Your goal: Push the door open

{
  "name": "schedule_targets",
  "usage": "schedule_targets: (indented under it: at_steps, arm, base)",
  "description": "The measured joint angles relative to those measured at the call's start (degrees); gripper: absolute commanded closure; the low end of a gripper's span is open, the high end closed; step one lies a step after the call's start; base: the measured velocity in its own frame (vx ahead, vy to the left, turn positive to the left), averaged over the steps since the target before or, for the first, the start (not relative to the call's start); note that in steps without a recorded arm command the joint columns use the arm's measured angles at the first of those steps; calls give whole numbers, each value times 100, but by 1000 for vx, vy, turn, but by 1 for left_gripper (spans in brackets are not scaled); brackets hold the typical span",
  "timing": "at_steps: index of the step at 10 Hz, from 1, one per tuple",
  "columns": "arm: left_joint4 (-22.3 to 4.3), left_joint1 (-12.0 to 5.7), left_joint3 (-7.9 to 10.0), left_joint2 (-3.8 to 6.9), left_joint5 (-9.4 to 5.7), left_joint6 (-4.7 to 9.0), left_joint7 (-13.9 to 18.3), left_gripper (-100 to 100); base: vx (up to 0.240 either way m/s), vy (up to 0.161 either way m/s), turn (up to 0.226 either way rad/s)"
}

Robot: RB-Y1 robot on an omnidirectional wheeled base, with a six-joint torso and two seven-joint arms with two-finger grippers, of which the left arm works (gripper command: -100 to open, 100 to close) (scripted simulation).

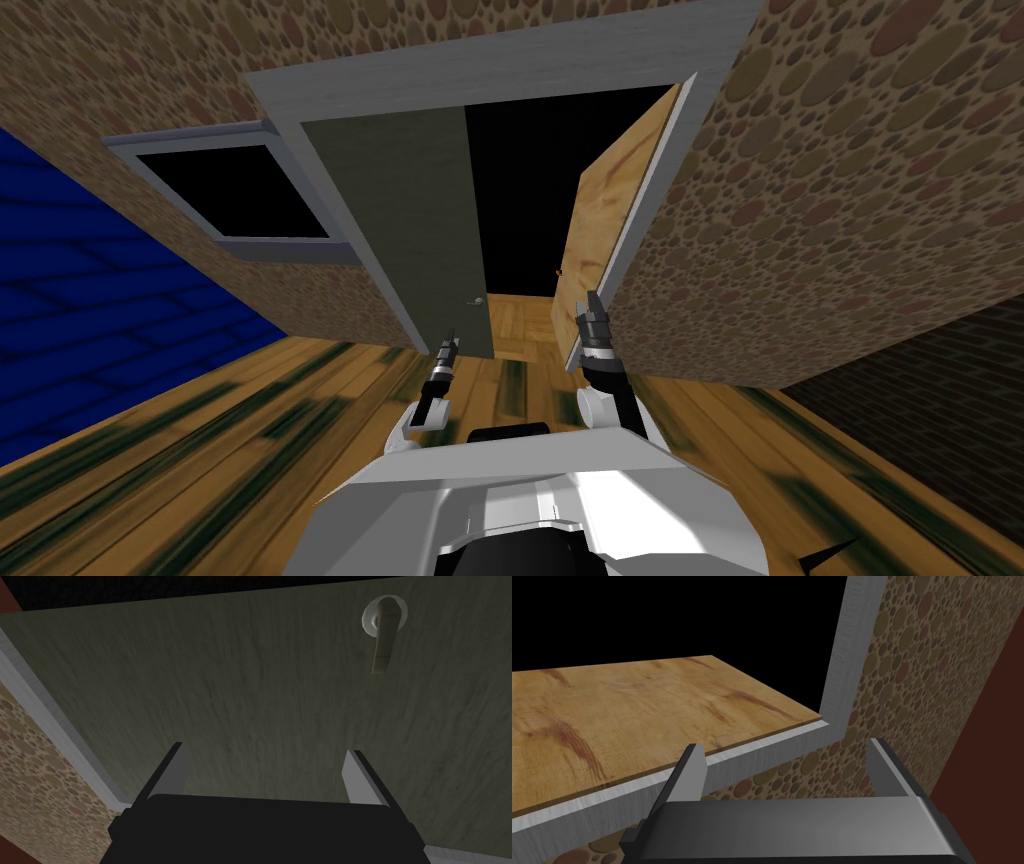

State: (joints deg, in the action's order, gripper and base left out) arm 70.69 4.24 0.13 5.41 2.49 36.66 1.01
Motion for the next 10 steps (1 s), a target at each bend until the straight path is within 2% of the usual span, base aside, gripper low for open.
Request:
schedule_targets:
  at_steps: [7,9,10]
  arm:
    - [-924,-396,-15,-4,22,244,140,-100]
    - [-1323,-569,-11,-9,26,363,178,-100]
    - [-1440,-621,-19,-23,33,379,200,-100]
  base:
    - [68,36,-23]
    - [80,48,-33]
    - [93,55,-29]
